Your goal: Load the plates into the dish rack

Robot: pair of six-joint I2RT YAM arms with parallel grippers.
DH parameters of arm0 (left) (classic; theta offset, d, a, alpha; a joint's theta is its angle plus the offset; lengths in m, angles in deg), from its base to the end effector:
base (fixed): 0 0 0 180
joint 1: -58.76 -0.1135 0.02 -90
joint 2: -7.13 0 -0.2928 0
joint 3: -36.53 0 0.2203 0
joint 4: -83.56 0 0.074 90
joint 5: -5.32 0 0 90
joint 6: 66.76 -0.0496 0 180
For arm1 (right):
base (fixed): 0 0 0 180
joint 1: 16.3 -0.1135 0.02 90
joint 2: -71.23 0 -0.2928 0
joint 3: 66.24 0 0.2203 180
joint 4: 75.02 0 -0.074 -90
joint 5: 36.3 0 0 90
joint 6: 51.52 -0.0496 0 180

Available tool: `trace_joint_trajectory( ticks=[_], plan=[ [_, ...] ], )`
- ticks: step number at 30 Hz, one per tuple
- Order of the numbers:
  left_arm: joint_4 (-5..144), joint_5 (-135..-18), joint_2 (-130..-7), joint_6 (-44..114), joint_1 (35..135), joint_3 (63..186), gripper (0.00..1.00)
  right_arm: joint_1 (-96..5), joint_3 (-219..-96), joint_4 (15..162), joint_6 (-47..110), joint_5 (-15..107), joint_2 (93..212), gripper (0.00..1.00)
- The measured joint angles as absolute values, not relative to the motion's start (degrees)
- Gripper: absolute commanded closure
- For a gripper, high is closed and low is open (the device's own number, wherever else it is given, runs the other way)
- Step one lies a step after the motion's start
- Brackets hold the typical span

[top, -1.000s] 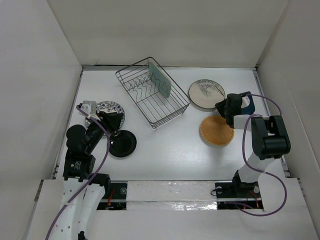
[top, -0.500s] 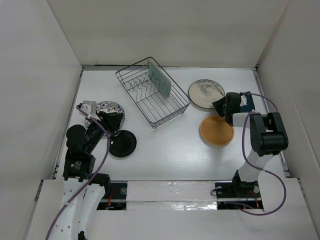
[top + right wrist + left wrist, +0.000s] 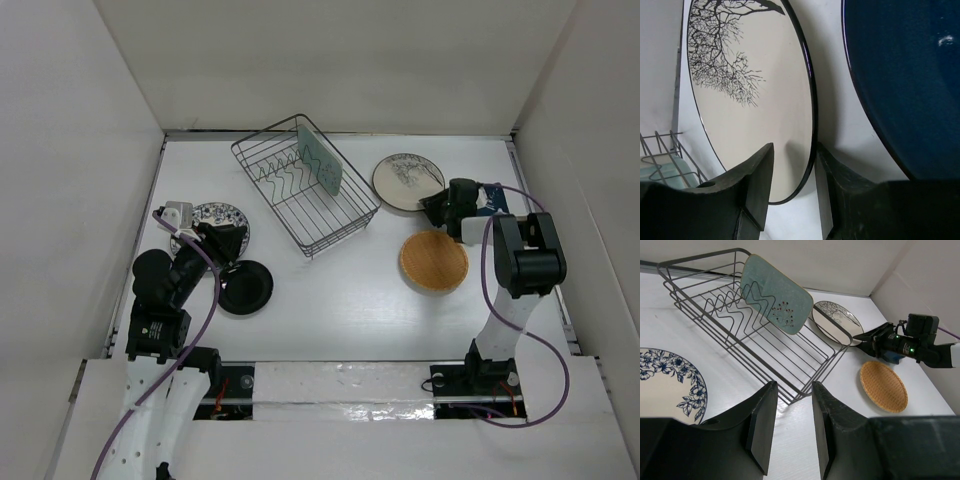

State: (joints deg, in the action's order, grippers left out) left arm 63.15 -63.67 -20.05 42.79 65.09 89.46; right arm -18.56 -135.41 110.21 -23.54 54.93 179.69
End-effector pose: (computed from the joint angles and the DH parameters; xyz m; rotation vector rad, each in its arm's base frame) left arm 0.0753 -0.0262 0.3542 0.1294 1.5108 -0.6338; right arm 0.3853 0.0141 0.1825 1.1229 1.9289 0.6102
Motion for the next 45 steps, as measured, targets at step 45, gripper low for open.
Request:
trace_joint_trajectory(
  ticks=[45],
  plan=[
    [63.1, -63.8, -20.1, 42.8, 65.1, 89.5, 0.69, -32.7, -137.7, 111.5, 4.2, 65.1, 150.2, 1.0]
  ],
)
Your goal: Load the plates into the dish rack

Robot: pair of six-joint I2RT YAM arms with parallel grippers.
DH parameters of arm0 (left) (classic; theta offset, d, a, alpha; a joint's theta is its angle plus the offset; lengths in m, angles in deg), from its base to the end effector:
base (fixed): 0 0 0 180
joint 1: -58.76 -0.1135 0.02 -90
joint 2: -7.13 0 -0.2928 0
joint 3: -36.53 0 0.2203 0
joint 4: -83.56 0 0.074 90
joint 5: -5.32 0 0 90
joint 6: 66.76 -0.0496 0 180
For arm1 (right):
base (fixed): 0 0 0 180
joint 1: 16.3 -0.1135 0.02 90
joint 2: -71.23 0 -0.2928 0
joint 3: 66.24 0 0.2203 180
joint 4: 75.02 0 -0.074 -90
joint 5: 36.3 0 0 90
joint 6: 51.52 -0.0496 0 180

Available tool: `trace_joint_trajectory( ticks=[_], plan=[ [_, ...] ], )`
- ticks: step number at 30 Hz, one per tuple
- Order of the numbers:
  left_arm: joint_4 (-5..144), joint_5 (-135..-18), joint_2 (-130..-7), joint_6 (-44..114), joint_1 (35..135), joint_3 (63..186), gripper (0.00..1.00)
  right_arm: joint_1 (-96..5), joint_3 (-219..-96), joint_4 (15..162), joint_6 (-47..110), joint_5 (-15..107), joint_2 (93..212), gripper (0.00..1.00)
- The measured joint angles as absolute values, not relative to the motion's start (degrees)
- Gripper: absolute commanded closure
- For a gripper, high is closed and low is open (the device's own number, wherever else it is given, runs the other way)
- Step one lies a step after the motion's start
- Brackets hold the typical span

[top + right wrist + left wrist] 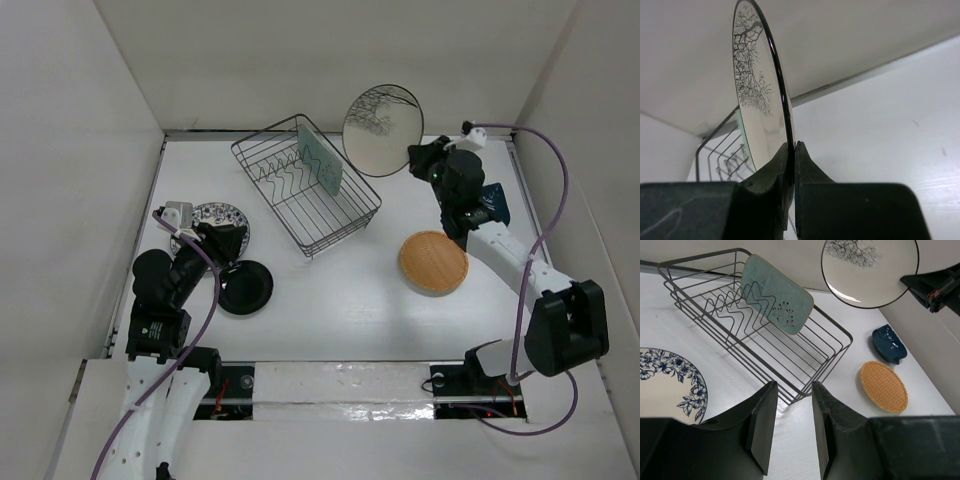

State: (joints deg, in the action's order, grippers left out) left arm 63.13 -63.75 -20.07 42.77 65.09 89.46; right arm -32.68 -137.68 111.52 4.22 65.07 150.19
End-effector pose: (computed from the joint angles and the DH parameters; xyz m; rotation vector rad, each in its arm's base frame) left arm 0.0754 -0.0262 0.3541 0.1284 1.5114 -0.6326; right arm 0.2953 0.0766 0.3700 0.4046 1.5613 0.5304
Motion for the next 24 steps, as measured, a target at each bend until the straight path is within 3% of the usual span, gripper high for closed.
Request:
trace_joint_trajectory(
  ticks=[8, 24],
  plan=[
    [63.1, -63.8, -20.0, 42.8, 65.1, 89.5, 0.69, -42.8, -156.2, 104.0, 14.9, 64.8, 157.2, 1.0],
    [63.1, -63.7, -20.1, 42.8, 65.1, 89.5, 0.69, -52.5, -188.9, 88.0, 38.2, 73.2, 185.3, 1.0]
  ],
)
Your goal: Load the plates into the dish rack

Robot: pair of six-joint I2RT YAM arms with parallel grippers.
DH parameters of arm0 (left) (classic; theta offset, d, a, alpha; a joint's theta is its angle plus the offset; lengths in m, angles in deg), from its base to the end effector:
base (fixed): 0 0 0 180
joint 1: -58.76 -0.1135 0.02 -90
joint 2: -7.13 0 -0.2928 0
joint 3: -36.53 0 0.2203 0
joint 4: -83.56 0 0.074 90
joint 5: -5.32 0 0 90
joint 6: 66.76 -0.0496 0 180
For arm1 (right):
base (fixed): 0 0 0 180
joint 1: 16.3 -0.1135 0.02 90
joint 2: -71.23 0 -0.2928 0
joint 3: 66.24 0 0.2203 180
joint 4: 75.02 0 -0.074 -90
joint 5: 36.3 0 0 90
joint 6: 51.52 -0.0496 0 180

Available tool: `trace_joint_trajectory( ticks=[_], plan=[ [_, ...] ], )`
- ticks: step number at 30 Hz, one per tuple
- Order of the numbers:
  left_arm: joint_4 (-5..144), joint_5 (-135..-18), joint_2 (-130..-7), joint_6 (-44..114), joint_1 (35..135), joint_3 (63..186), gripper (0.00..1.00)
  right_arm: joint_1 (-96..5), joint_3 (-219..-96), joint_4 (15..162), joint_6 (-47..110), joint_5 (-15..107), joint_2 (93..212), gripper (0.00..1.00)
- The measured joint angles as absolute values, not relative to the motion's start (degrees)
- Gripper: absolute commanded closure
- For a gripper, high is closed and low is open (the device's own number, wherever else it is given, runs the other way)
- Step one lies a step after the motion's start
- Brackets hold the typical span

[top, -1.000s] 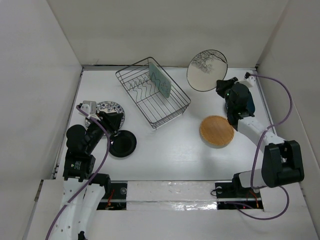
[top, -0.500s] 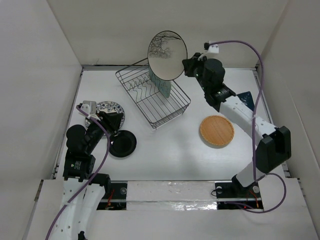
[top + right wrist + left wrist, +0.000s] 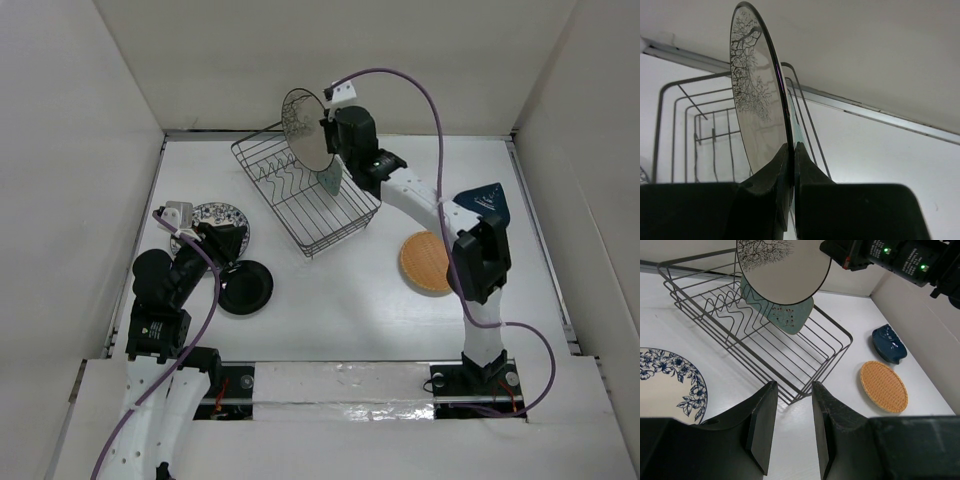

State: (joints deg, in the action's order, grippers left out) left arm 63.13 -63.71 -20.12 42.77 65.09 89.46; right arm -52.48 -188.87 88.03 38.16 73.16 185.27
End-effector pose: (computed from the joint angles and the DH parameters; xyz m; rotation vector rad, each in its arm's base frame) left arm 0.0756 -0.0262 0.3540 0.1288 1.5123 -0.6331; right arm 0.3944 0.2680 0.3962 -0.2827 1.6882 0.1823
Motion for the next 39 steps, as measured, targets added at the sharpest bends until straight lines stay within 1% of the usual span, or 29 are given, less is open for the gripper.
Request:
trace_joint_trajectory(
  ticks=[5, 10, 19, 27, 39],
  plan=[
    [63.1, -63.7, -20.1, 42.8, 65.1, 89.5, 0.69, -55.8, -191.8, 88.0, 46.7, 79.7, 188.8, 1.0],
    [63.1, -63.7, -20.1, 42.8, 65.1, 89.5, 0.69, -59.3, -192.8, 91.2, 55.1, 85.7, 191.2, 1.0],
    [63.1, -63.7, -20.1, 42.8, 65.1, 89.5, 0.69, -61.0, -192.9, 97.0, 62.7, 92.3, 192.5, 1.0],
    [63.1, -63.7, -20.6, 42.8, 65.1, 89.5, 0.69, -60.7, -192.8, 99.8, 63.6, 93.9, 192.5, 1.0],
    [63.1, -63.7, -20.9, 42.8, 65.1, 89.5, 0.69, -60.6, -191.2, 99.7, 58.0, 92.7, 194.6, 1.0]
  ],
)
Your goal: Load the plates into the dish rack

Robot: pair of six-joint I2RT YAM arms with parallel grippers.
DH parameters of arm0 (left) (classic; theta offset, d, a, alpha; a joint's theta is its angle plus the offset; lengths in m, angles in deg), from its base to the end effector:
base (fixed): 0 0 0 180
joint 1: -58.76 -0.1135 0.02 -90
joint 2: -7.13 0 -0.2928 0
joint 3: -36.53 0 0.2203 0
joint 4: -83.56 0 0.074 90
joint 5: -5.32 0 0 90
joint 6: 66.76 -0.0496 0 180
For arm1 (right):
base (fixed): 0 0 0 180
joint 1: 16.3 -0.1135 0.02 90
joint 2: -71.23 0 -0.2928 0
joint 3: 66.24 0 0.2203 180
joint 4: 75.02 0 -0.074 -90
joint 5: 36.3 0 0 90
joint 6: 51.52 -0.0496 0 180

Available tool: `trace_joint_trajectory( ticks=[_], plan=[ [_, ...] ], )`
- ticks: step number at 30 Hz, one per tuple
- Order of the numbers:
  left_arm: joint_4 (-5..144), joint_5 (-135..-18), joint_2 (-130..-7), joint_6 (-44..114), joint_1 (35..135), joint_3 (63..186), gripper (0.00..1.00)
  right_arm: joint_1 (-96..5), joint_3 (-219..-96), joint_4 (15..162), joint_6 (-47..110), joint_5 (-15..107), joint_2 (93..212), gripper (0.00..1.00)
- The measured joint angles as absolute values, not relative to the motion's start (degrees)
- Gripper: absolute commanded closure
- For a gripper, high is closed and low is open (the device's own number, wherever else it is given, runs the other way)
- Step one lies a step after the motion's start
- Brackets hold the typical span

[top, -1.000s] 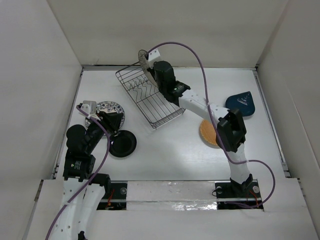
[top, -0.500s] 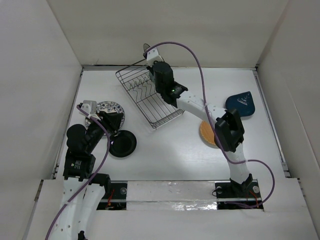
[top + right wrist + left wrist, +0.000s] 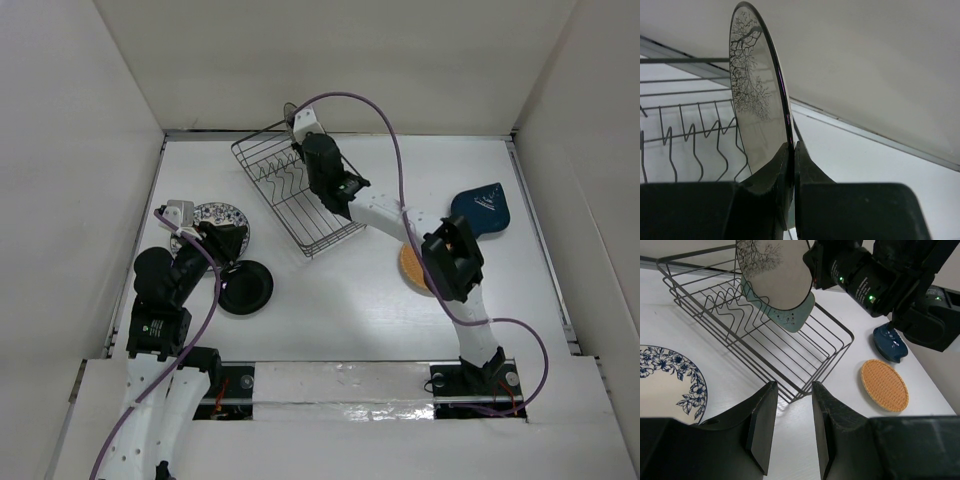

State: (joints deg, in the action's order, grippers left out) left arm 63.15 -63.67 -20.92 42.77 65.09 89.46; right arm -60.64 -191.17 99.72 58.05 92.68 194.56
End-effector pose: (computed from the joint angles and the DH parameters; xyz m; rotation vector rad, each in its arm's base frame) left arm 0.0789 -0.0266 0.3532 0.1264 1.5259 -0.6345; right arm 0.3890 0.3365 0.3571 -0.3818 1.5795 -0.2228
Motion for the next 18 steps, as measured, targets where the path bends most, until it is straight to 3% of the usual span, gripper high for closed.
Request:
trace_joint_trajectory(
  ticks=[9, 11, 12, 16, 18],
  plan=[
    [63.1, -63.6, -20.9, 42.8, 65.1, 89.5, 0.69, -60.5, -185.0, 99.9, 52.5, 91.4, 194.8, 1.0],
    [63.1, -63.7, -20.9, 42.8, 65.1, 89.5, 0.69, -60.3, -184.8, 100.1, 51.1, 91.4, 194.8, 0.88],
    [63.1, -63.6, -20.9, 42.8, 65.1, 89.5, 0.69, -60.2, -184.7, 100.2, 50.2, 91.3, 194.8, 0.69],
    [63.1, -63.7, -20.9, 42.8, 65.1, 89.5, 0.68, -59.9, -184.6, 99.9, 46.0, 89.8, 194.2, 0.37],
    [63.1, -63.7, -20.9, 42.8, 65.1, 89.5, 0.68, -59.9, -184.2, 99.3, 44.1, 88.8, 192.7, 0.32]
  ],
)
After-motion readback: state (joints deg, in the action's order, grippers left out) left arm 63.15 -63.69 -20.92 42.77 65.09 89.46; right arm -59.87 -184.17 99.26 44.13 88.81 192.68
